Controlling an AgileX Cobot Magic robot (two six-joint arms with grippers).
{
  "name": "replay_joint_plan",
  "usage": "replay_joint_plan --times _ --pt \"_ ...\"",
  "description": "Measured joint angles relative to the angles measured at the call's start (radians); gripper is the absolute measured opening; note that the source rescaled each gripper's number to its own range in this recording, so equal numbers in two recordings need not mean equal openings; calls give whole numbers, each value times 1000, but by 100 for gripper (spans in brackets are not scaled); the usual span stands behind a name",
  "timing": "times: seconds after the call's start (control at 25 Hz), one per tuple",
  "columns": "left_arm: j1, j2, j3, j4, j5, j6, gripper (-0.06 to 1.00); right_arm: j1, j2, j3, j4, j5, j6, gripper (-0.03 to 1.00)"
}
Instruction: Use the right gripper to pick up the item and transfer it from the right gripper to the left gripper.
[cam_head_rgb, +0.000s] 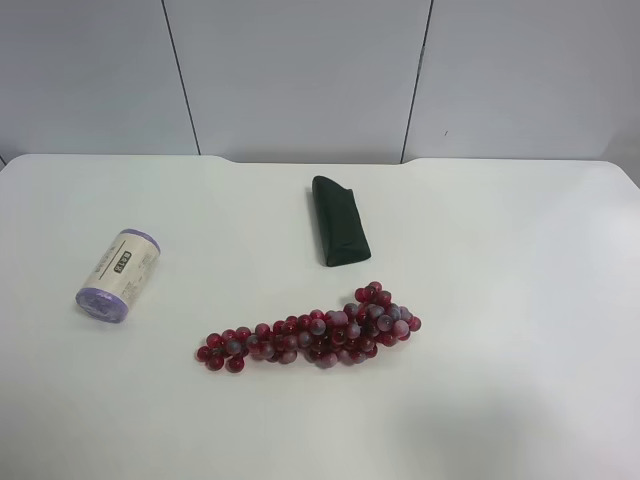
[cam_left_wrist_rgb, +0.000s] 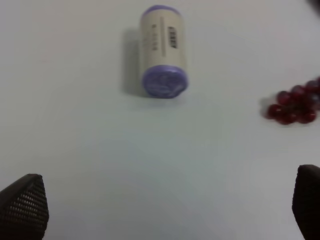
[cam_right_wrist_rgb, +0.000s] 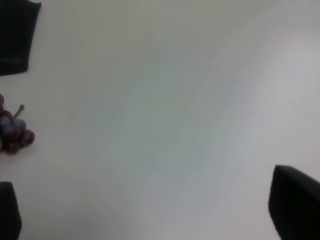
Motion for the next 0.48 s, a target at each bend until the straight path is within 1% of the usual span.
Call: replay_joint_plan --times 0.12,0.48 --pt "0 0 13 39 -15 -6 98 0 0 0 0 0 0 100" --pt "0 0 62 47 -136 -59 98 0 0 0 0 0 0 100"
